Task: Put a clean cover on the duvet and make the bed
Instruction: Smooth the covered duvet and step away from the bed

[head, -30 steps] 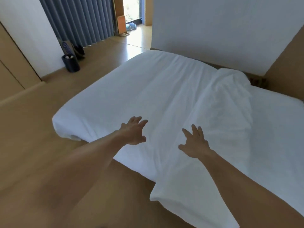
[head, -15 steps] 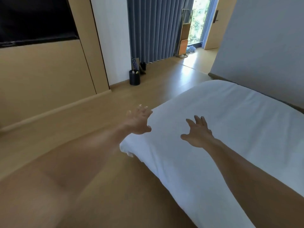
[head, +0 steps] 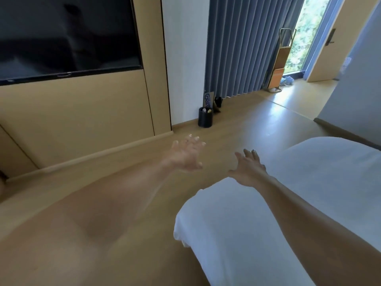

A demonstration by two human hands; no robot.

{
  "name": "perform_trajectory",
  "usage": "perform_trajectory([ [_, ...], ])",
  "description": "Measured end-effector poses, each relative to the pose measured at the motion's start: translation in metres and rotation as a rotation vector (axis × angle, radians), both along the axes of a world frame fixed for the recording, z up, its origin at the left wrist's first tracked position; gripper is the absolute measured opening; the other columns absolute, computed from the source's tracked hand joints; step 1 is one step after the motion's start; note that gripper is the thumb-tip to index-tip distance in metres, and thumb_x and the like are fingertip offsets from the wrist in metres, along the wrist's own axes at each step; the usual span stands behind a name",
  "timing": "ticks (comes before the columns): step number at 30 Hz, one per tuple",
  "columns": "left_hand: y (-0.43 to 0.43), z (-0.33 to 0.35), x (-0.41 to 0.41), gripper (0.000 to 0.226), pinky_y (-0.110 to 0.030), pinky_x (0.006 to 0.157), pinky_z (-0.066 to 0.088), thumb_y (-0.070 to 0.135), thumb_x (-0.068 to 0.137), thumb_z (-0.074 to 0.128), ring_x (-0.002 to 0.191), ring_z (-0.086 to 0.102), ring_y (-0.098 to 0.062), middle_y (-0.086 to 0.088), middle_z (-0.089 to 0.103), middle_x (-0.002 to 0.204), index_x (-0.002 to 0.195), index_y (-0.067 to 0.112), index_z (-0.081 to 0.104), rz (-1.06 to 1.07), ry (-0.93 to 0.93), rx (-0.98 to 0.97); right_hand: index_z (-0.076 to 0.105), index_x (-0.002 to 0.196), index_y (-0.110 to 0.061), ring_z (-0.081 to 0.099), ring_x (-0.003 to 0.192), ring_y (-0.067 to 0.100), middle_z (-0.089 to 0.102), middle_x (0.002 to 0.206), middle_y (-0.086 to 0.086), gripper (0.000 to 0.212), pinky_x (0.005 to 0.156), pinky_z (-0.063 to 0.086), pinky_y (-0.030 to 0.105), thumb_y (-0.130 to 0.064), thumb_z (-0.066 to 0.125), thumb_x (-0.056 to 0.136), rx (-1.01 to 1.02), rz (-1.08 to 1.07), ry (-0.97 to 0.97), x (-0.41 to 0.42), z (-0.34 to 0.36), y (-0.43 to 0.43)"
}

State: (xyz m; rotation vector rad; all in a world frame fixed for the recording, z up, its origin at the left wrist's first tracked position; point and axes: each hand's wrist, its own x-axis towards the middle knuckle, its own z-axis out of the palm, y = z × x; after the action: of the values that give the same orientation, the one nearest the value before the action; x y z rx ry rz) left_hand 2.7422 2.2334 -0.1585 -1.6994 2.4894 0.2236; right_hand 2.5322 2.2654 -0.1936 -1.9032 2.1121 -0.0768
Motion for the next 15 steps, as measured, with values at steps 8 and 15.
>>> perform_trajectory([
  [8,-0.159,-0.016,0.071,0.078,-0.048,0.122,0.017,0.048,0.096,0.053,0.153,0.004,-0.018,0.002,0.005,0.167,0.158,0.026,0.012,0.048,0.01,-0.032,0.023,0.154,-0.022,-0.003,0.153,0.024,0.008,0.164,0.0,0.077,0.118,0.022,0.052,-0.043,0.057,0.088,-0.069,0.117,-0.004,0.076,0.01,-0.16],
  [15,-0.304,-0.038,0.15,0.074,-0.047,0.122,0.017,0.046,0.096,0.051,0.153,0.009,-0.02,0.0,0.014,0.165,0.158,0.022,0.017,0.026,-0.007,0.055,0.031,0.15,-0.022,0.007,0.151,0.023,0.02,0.16,0.001,0.072,0.117,0.025,0.051,-0.044,0.059,0.089,-0.039,0.078,-0.033,0.157,-0.004,-0.298],
])
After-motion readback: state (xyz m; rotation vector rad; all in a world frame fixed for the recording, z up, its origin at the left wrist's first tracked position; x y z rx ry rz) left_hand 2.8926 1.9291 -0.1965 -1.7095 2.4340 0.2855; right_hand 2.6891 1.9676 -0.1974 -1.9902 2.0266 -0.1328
